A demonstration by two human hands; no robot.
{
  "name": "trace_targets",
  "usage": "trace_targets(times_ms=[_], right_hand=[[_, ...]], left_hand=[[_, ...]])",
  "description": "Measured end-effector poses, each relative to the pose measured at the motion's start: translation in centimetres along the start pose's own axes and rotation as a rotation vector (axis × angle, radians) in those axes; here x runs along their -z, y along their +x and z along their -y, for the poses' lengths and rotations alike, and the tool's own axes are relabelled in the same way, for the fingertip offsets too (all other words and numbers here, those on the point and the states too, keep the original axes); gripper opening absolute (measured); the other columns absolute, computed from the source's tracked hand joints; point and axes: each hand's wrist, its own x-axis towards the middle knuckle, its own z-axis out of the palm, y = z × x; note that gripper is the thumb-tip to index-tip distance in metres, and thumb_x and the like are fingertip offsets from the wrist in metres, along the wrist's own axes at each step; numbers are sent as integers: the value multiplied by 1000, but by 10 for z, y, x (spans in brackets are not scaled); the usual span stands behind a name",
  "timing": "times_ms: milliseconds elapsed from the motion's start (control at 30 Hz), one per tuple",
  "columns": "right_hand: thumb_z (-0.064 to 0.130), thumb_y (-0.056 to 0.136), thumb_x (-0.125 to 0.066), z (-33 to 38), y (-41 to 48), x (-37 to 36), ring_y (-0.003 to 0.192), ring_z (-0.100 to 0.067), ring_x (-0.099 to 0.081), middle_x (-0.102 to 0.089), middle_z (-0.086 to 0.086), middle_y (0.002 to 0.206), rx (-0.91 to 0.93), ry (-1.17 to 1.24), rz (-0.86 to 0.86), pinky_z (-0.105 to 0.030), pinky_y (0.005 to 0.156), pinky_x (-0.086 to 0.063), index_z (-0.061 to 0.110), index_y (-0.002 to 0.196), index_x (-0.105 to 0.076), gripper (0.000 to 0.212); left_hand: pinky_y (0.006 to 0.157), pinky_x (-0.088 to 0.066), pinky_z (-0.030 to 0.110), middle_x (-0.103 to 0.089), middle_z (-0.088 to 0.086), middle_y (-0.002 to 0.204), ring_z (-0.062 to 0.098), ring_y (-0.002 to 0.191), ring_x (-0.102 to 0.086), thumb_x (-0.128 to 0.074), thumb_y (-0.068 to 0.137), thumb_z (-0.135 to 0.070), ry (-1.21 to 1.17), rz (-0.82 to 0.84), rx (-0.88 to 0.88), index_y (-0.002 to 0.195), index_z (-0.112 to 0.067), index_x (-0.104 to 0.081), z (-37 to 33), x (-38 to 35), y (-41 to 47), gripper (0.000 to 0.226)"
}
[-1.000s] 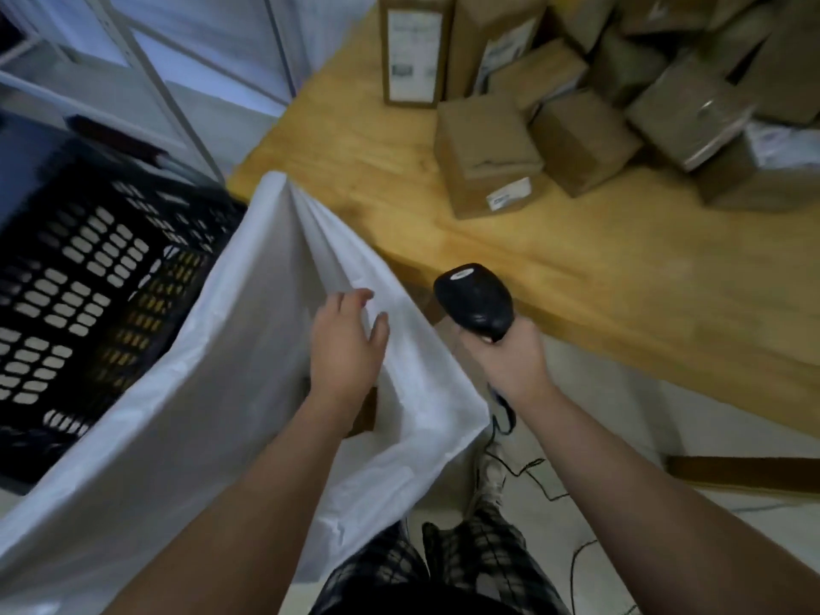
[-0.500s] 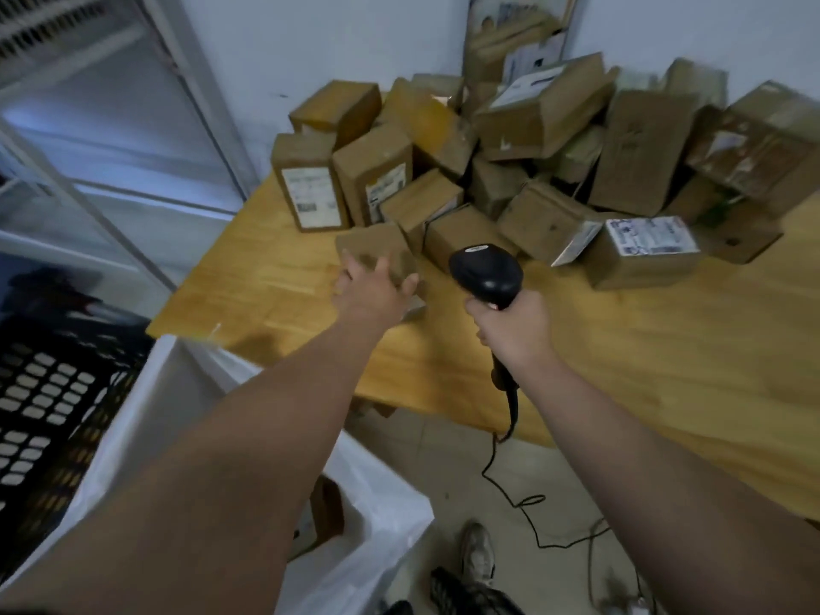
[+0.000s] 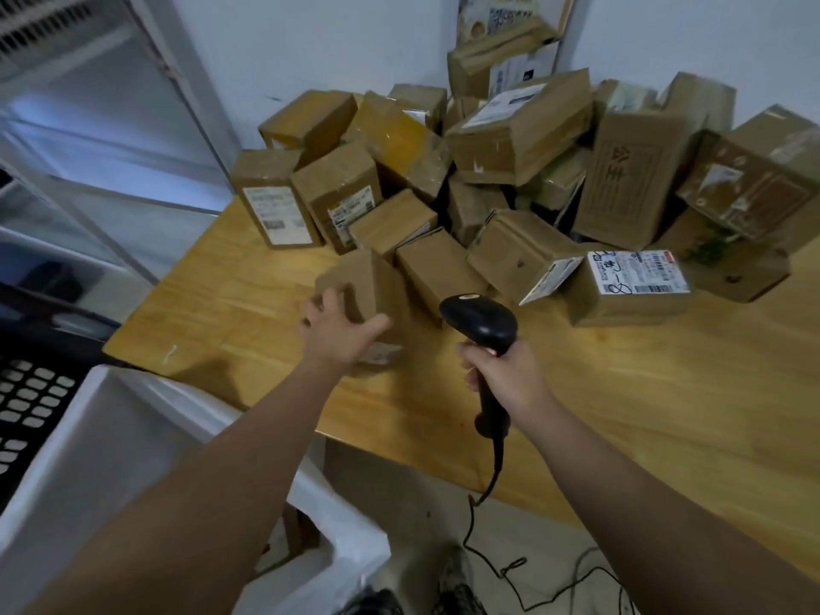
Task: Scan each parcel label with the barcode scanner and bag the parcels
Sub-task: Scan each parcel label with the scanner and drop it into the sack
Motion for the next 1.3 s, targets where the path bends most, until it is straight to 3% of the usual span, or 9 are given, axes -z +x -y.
trace_targets(times_ms=[100,200,333,467,667,767,1000,1133,1300], right_hand=[[15,83,-73,-9,-4,3,91,-20,-65,-67,-5,91,-66,141,36,-35,82,-56,13,97,-69,15],[15,83,-73,-14,-12,-1,96,-19,-67,-72,0,95,-107,254,52,-37,85,-53,17,99,-70,16],[10,86,-68,-16,-22,-11,102,-14,-68,-75,1,104,-82,421,38,-33,85,-52,16,93,-73,10],[12,85,-72,-20,-26,-18,101,-12,-67,-75,3,99,-54,358,-87,-34,91,-50,21,85,-72,9],[9,86,-70,-17,-35,-19,66,0,-62,-67,8,72,49,47,-126,-8,51,-42,14,86,-67,6],[19,83,-73,-17,-39,-16,58,-4,-59,-63,5,66,146,-241,-230,-10,46,-38,10,77,-64,14],[23,80,-70,-11,-55,-14,53,-10,-53,-57,4,59,101,-489,-214,-20,48,-34,14,67,-58,20],[22,80,-70,-11,-60,-17,51,-15,-55,-66,-5,65,47,-434,-190,-27,51,-42,12,68,-62,17],[21,78,-70,-8,-64,-21,51,-20,-56,-57,-5,55,43,-409,-210,-31,54,-45,10,62,-58,23]], left_hand=[[82,-50,41,-55,1,120,19,102,-56,-62,89,-33,-695,184,172,131,-31,-44,0,3,-28,45],[86,-50,48,-61,6,113,23,100,-58,-48,96,-28,-959,395,329,116,-27,-56,10,-1,-44,21],[87,-53,46,-55,8,122,27,107,-57,-41,100,-9,-511,331,173,137,-22,-41,29,-10,-41,40],[85,-49,39,-58,-1,121,18,106,-57,-45,97,-52,-467,371,151,128,-25,-44,20,-7,-40,41],[78,-56,40,-59,10,110,24,96,-62,-69,88,-32,-278,455,81,147,-17,-21,22,-13,-34,78],[65,-56,33,-57,1,98,17,87,-61,-71,88,-27,-298,442,19,152,-27,-9,21,-23,-38,89],[69,-55,36,-54,3,111,22,97,-55,-62,91,-39,-264,346,16,151,-23,-20,21,-31,-39,75],[85,-52,45,-54,-1,78,24,79,-56,-52,94,-28,-238,129,68,143,-8,-36,41,-23,-20,55],[86,-51,45,-54,-1,76,27,82,-56,-52,94,-26,-229,118,57,139,-5,-38,52,-14,-13,51]])
